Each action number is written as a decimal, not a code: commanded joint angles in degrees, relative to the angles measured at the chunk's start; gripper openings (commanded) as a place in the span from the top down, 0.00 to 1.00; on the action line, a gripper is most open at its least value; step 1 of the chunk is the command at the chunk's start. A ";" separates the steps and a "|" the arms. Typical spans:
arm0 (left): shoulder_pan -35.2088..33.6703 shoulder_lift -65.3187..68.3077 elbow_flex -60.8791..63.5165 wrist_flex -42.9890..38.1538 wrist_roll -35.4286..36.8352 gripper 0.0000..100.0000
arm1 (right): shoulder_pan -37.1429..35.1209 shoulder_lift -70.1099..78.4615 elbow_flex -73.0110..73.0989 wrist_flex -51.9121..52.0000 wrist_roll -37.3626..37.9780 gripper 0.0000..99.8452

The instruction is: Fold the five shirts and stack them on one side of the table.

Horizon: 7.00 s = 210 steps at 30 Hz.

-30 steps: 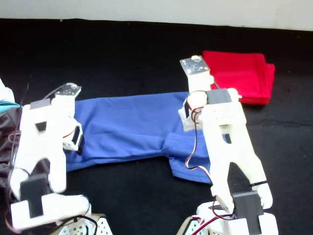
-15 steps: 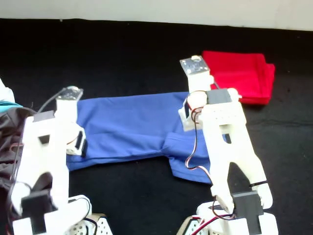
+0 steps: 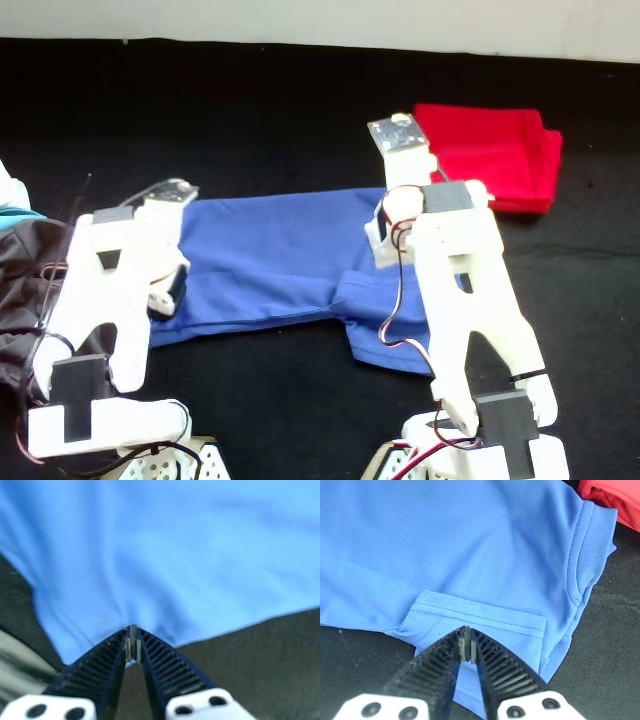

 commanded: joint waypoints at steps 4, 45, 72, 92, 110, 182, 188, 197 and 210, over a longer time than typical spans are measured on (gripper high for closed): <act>1.89 -0.04 -1.54 4.13 -0.18 0.99 | -0.75 -2.15 1.19 -0.75 -0.53 0.99; -3.12 0.57 7.78 -13.10 -0.26 0.98 | 9.63 -11.65 16.40 -6.81 9.32 0.99; -3.12 0.57 7.52 -13.36 -0.35 0.98 | -8.13 2.77 13.58 7.08 3.43 0.99; -3.12 0.66 7.52 -13.36 -0.35 0.98 | -9.98 9.01 19.91 -10.42 3.60 0.99; -3.12 0.66 7.43 -13.36 -0.44 0.98 | -5.58 -10.33 22.55 -4.53 3.87 0.99; -25.10 48.13 -79.34 28.04 -6.68 0.92 | 0.57 28.09 -49.98 23.78 4.04 0.93; -31.52 48.66 -78.99 27.69 -13.36 0.92 | 0.48 27.82 -40.92 17.89 3.87 0.93; -42.51 65.01 -87.78 16.35 -20.40 0.92 | 0.57 23.78 -33.19 20.09 5.19 0.93; -53.85 77.05 -117.67 12.57 -18.55 0.92 | 1.27 -10.59 18.15 -5.67 7.91 0.93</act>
